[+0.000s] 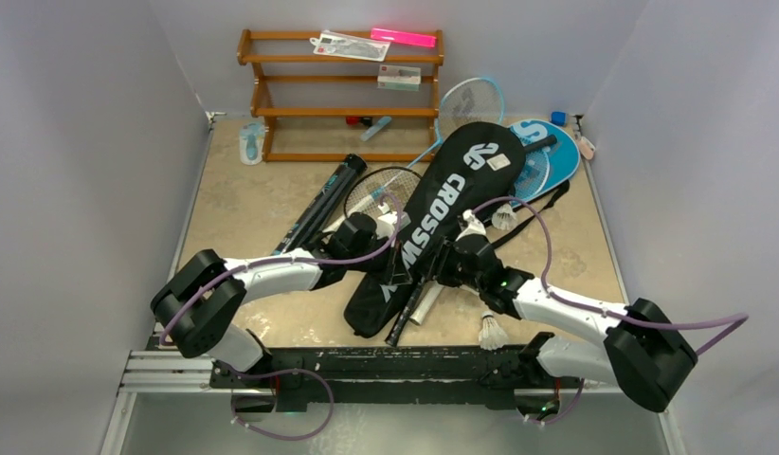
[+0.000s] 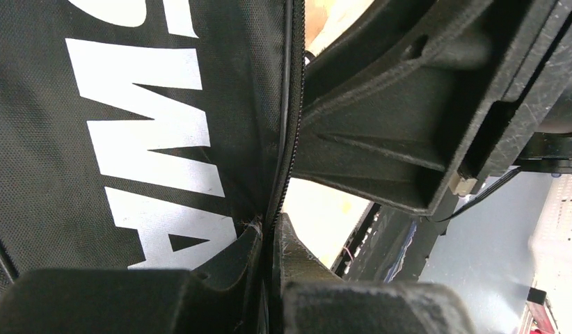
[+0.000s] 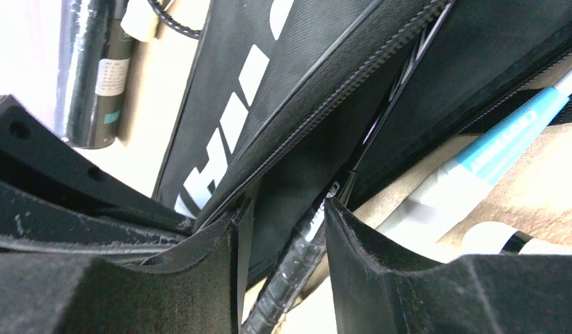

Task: Pack up the badminton gear
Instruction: Place the racket in the racket bag.

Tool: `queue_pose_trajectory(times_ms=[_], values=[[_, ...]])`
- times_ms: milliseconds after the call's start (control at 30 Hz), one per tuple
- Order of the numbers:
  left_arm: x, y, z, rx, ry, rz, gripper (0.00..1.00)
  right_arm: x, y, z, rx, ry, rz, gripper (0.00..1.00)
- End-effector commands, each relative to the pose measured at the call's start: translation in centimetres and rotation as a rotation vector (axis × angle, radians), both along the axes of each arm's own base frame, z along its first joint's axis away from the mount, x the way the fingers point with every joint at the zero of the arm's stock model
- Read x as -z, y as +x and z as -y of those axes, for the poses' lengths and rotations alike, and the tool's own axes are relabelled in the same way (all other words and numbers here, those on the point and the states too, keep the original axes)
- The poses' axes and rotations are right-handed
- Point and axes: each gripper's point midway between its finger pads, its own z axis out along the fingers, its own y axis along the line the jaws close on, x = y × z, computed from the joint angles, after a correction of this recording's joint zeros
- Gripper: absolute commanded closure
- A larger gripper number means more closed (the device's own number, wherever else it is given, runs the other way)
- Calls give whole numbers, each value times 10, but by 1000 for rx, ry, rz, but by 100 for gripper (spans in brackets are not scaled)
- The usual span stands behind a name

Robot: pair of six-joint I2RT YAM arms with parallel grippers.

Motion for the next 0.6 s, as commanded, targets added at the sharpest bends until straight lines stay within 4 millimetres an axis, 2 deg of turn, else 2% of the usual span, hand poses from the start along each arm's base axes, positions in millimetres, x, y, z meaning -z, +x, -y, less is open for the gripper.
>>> queue_pose_trajectory(times_ms=[0, 167, 467, 567], values=[[-13, 9, 5, -12, -55, 35, 100, -9, -10, -3, -34, 56, -1, 56], [-16, 10, 4, -30, -58, 38, 100, 7, -20, -3, -26, 87, -61, 61], [-18, 10, 2, -53, -69, 19, 100, 22, -27, -15, -63, 123, -117, 56], [-20, 10, 3, -55, -80, 19, 100, 29, -29, -19, -69, 143, -140, 57]])
